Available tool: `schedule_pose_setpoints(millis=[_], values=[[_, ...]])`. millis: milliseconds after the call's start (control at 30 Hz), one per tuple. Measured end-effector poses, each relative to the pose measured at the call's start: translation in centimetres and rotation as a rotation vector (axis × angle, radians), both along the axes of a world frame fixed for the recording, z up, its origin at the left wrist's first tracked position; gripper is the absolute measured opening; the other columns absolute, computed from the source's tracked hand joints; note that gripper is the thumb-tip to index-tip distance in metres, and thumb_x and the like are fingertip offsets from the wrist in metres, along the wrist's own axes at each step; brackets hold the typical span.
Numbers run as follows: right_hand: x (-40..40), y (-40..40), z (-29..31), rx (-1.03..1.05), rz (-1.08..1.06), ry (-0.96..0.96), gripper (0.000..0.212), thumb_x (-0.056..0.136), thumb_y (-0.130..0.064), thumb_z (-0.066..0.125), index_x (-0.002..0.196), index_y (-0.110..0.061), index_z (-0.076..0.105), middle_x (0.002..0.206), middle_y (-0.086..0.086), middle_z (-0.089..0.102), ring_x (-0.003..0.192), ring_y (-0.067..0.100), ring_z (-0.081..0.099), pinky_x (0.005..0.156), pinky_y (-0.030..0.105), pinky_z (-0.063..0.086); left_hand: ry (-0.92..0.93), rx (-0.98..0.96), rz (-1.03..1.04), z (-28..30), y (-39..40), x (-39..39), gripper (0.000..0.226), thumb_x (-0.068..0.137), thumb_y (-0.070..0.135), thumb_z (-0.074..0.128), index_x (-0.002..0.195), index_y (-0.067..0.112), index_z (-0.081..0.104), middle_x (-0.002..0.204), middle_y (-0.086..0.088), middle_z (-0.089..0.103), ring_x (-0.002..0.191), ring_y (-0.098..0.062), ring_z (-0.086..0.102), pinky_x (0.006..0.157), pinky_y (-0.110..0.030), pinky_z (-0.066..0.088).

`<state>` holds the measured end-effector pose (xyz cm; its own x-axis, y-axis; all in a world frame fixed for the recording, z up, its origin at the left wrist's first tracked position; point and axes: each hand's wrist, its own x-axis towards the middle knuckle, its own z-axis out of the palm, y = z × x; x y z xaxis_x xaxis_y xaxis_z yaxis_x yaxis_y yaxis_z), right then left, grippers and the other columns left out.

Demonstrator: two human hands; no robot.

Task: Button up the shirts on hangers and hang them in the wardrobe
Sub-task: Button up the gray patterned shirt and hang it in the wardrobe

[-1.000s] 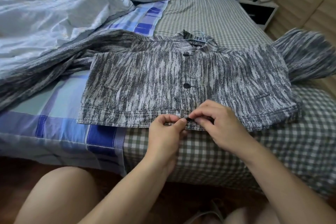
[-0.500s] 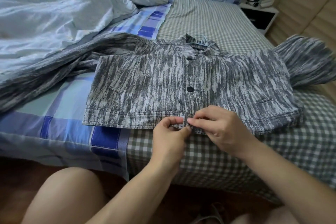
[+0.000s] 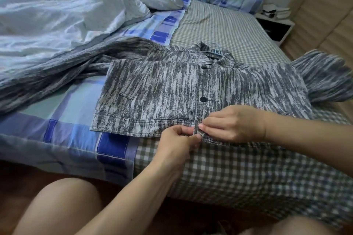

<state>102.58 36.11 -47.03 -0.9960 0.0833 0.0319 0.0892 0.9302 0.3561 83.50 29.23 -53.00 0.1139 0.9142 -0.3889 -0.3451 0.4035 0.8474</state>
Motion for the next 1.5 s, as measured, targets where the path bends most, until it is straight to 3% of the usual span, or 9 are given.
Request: schedule_pose_setpoints(millis=[167, 300, 500, 867, 1000, 1100, 1167, 1300, 1500], values=[[0.0, -1.6, -1.5, -0.183, -0.221, 0.231, 0.020, 0.100, -0.013, 0.059, 0.086, -0.006, 0.071, 0.083, 0.003, 0.067, 0.067, 0.018, 0.061, 0.057, 0.027, 0.054, 0.182, 0.110, 0.049, -1.2, -1.2, 0.9, 0.020, 0.086, -0.001, 0.076, 0.080, 0.012, 0.062, 0.066, 0.005, 0.062, 0.058, -0.003, 0.055, 0.058, -0.017, 0.046], [0.7, -2.4, -1.5, -0.241, -0.305, 0.333, 0.019, 0.102, -0.016, 0.060, 0.104, -0.004, 0.075, 0.096, 0.007, 0.072, 0.079, 0.020, 0.068, 0.065, 0.032, 0.060, -0.051, 0.038, 0.036, -1.1, -1.1, 0.9, 0.018, 0.088, -0.006, 0.071, 0.087, 0.009, 0.062, 0.073, -0.007, 0.063, 0.064, -0.014, 0.058, 0.063, -0.022, 0.049], [1.8, -2.3, -0.4, -0.085, -0.160, 0.142, 0.023, 0.101, -0.002, 0.060, 0.120, 0.005, 0.069, 0.105, 0.014, 0.073, 0.083, 0.024, 0.071, 0.058, 0.034, 0.061, -0.156, 0.029, -0.031, -0.8, -1.0, 0.7, 0.012, 0.090, -0.005, 0.070, 0.092, 0.005, 0.064, 0.074, -0.004, 0.064, 0.066, -0.012, 0.058, 0.064, -0.021, 0.051], [0.3, -0.1, 0.2, 0.039, 0.102, -0.064, 0.019, 0.101, 0.004, 0.053, 0.109, 0.010, 0.069, 0.088, 0.011, 0.070, 0.069, 0.020, 0.065, 0.062, 0.029, 0.058, 0.005, 0.123, -0.055, -1.5, -1.1, 0.5, 0.007, 0.099, 0.007, 0.063, 0.093, 0.004, 0.066, 0.073, 0.000, 0.057, 0.070, -0.011, 0.053, 0.071, -0.025, 0.049], [0.5, -0.5, -0.4, -0.015, 0.033, 0.047, 0.018, 0.102, 0.001, 0.055, 0.104, 0.008, 0.072, 0.082, 0.008, 0.069, 0.063, 0.019, 0.062, 0.057, 0.030, 0.056, 0.446, 0.373, -0.095, -2.1, -0.8, 0.3, 0.015, 0.099, 0.016, 0.064, 0.085, 0.013, 0.061, 0.070, 0.007, 0.057, 0.064, -0.006, 0.047, 0.065, -0.025, 0.042], [0.6, -0.8, -1.2, -0.009, 0.014, 0.066, 0.016, 0.100, 0.002, 0.058, 0.106, 0.009, 0.071, 0.080, 0.008, 0.068, 0.062, 0.020, 0.062, 0.055, 0.031, 0.055, 0.628, 0.477, -0.052, -2.2, -1.1, 0.6, 0.020, 0.098, 0.015, 0.064, 0.081, 0.016, 0.055, 0.068, 0.008, 0.053, 0.058, -0.004, 0.043, 0.057, -0.022, 0.036], [0.5, -0.6, -1.3, 0.017, 0.024, 0.066, 0.016, 0.100, 0.002, 0.058, 0.105, 0.009, 0.072, 0.080, 0.008, 0.068, 0.061, 0.020, 0.062, 0.054, 0.031, 0.055, 0.601, 0.461, -0.002, -2.4, -1.0, 0.7, 0.016, 0.097, 0.016, 0.065, 0.082, 0.016, 0.060, 0.069, 0.005, 0.059, 0.061, -0.006, 0.051, 0.061, -0.023, 0.042], [0.4, -0.2, -0.9, 0.029, 0.031, 0.094, 0.020, 0.102, -0.001, 0.054, 0.099, 0.007, 0.073, 0.077, 0.008, 0.066, 0.061, 0.020, 0.060, 0.053, 0.032, 0.055, 0.253, 0.278, 0.007, -2.4, -1.2, 1.2, 0.031, 0.096, 0.029, 0.069, 0.080, 0.002, 0.062, 0.068, -0.004, 0.058, 0.066, -0.022, 0.063, 0.071, -0.044, 0.055], [0.7, 0.1, -1.4, 0.018, 0.017, 0.078, 0.017, 0.101, -0.001, 0.058, 0.106, 0.008, 0.072, 0.077, 0.007, 0.065, 0.058, 0.020, 0.057, 0.052, 0.033, 0.053, 0.550, 0.462, -0.022, -2.4, -1.1, 1.0, 0.037, 0.096, 0.018, 0.069, 0.068, 0.008, 0.047, 0.058, 0.007, 0.041, 0.054, -0.007, 0.034, 0.050, -0.022, 0.028]])
